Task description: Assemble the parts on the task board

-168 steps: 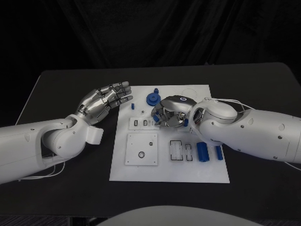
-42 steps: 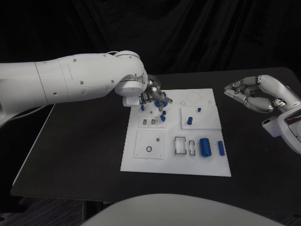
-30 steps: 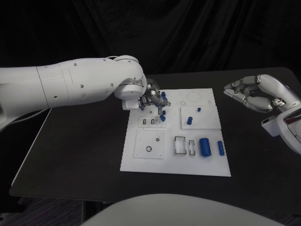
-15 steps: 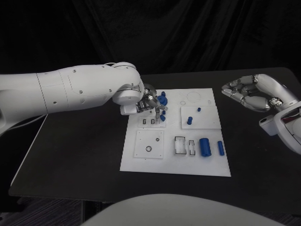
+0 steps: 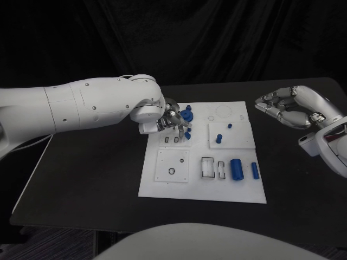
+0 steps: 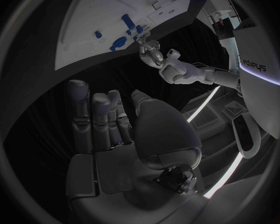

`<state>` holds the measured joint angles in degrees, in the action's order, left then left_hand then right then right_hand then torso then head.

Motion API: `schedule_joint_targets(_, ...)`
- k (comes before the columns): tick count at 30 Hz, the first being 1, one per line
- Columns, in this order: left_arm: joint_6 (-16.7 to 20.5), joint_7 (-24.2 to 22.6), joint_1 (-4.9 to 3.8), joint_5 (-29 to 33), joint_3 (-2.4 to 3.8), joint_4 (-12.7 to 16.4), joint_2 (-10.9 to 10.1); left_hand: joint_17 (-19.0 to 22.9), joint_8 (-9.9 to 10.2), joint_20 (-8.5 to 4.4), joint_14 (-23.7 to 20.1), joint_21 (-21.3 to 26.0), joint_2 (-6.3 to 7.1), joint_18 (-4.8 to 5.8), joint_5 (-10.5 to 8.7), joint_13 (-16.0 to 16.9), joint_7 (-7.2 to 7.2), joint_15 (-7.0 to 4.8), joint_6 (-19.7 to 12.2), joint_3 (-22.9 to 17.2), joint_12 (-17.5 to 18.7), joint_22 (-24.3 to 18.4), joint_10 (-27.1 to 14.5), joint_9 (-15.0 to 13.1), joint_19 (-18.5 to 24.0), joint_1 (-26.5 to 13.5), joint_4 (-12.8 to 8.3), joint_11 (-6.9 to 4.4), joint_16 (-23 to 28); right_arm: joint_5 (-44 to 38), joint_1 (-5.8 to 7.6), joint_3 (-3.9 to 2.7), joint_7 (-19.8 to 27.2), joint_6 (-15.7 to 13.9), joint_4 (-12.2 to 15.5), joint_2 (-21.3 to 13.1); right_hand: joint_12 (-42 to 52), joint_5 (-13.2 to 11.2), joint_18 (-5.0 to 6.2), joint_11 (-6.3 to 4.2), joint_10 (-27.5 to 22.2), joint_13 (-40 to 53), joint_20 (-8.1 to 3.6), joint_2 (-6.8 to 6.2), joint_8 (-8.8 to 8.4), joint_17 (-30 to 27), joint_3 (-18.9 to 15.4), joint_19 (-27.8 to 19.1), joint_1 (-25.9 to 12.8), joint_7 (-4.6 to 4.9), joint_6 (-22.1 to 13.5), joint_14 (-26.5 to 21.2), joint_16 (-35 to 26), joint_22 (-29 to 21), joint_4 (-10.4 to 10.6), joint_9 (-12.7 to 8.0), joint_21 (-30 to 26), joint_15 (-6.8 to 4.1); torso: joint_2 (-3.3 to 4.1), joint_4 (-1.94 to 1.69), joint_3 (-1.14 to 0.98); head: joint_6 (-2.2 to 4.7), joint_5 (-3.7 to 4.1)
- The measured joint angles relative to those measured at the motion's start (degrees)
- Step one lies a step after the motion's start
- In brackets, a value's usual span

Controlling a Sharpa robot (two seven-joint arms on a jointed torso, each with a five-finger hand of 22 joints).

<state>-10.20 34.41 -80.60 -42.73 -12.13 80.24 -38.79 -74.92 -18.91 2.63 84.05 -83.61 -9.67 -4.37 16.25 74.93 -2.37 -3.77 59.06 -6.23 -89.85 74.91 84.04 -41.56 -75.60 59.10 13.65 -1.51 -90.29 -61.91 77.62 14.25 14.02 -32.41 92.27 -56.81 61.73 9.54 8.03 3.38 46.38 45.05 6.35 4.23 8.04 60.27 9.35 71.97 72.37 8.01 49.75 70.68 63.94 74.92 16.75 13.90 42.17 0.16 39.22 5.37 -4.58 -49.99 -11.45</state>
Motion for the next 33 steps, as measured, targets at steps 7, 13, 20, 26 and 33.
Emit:
schedule_joint_targets(7, 0.18, -0.04, 0.51, 0.02, 0.0, -0.48, 0.28, 0.0, 0.98, 0.44, 0.0, 0.56, 0.23, -0.01, 0.0, 0.0, 0.0, 0.0, 0.0, -0.37, 0.0, 0.0, -0.2, 0.5, 0.44, -0.23, -0.05, 0.21, 0.0, 0.0, -0.02, 0.0, -0.08, 0.37, -0.11, 0.01, 0.0, 0.41, 0.0, 0.0, 0.0, -0.11, 0.0, 0.0, 0.0, -0.01, 0.0, 0.0, 0.0, 0.0, 0.0, 0.0, 0.0, 0.0, 0.0, 0.0, 0.0, 0.0, 0.01, -0.05, 0.01, 0.0, 0.07)
schedule_joint_targets(13, 0.24, -0.05, 0.94, 0.02, -0.01, -0.86, 0.66, 0.0, 2.73, 0.81, 0.01, 0.96, 0.53, -0.01, 0.0, 0.0, -0.49, 0.42, -0.49, -0.95, 0.0, 0.0, -0.09, 1.28, 0.81, -0.53, -0.12, 0.56, 0.0, 0.0, -0.06, 0.01, -0.14, 0.69, -0.21, 0.13, 0.0, 0.41, 0.0, 0.0, 0.0, -0.02, 0.0, 0.0, 0.0, -0.01, 0.0, 0.0, 0.0, 0.0, 0.0, 0.0, 0.0, 0.0, 0.0, 0.0, 0.0, 0.0, 0.05, -0.07, 0.01, 0.0, 0.09)
schedule_joint_targets(20, 0.3, -0.08, 1.25, 0.03, -0.01, -1.13, 0.79, 0.0, 3.63, 0.96, -0.07, 1.19, 0.53, 0.0, 0.0, 0.0, -0.6, 0.74, -0.61, -1.32, 0.0, 0.0, -0.02, 1.76, 1.37, -0.53, -0.21, 0.8, 0.0, 0.0, -0.15, 0.01, -0.2, 1.06, -0.27, 0.24, 0.0, 0.41, 0.0, 0.2, 0.2, 0.26, 0.0, 0.0, 0.0, 0.26, 0.0, 0.0, 0.0, 0.0, 0.41, 0.2, 0.25, 0.0, 0.0, -0.05, 0.42, 0.2, 0.11, -0.1, 0.02, 0.0, 0.15)
schedule_joint_targets(26, 0.37, -0.14, 1.46, 0.03, -0.01, -1.16, 0.82, 0.0, 4.18, 1.16, 0.01, 1.43, 0.74, 0.0, 0.0, 0.0, -0.81, 0.82, -0.82, -1.56, 0.0, -0.01, -0.02, 2.01, 1.57, -0.75, -0.46, 0.8, 0.0, 0.0, -0.3, -0.01, -0.24, 1.24, -0.39, 0.26, 0.23, 0.41, 0.0, 0.41, 0.41, 0.34, 0.03, -0.27, 0.0, 0.43, 0.0, 0.46, 0.27, 0.0, 0.41, 0.41, 0.63, 0.0, 0.0, -0.12, 0.77, 0.0, 0.15, -0.13, 0.05, 0.0, 0.09)
schedule_joint_targets(33, 0.37, -0.43, 1.53, 0.04, -0.01, -1.14, 0.96, 0.0, 4.44, 1.16, 0.01, 1.42, 1.05, 0.0, 0.0, 0.0, -1.02, 0.82, -0.61, -1.56, 0.0, -0.01, -0.07, 2.16, 1.57, -0.45, -0.46, 1.16, 0.0, 0.0, -0.38, 0.0, -0.31, 1.41, -0.55, 0.41, 0.23, 0.41, 0.0, 0.41, 0.41, 0.33, 0.03, -0.27, 0.0, 0.48, 0.0, 0.46, 0.27, 0.21, 0.62, 0.61, 0.63, 0.0, 0.0, -0.19, 1.09, 0.2, 0.19, -0.16, 0.08, 0.0, 0.01)
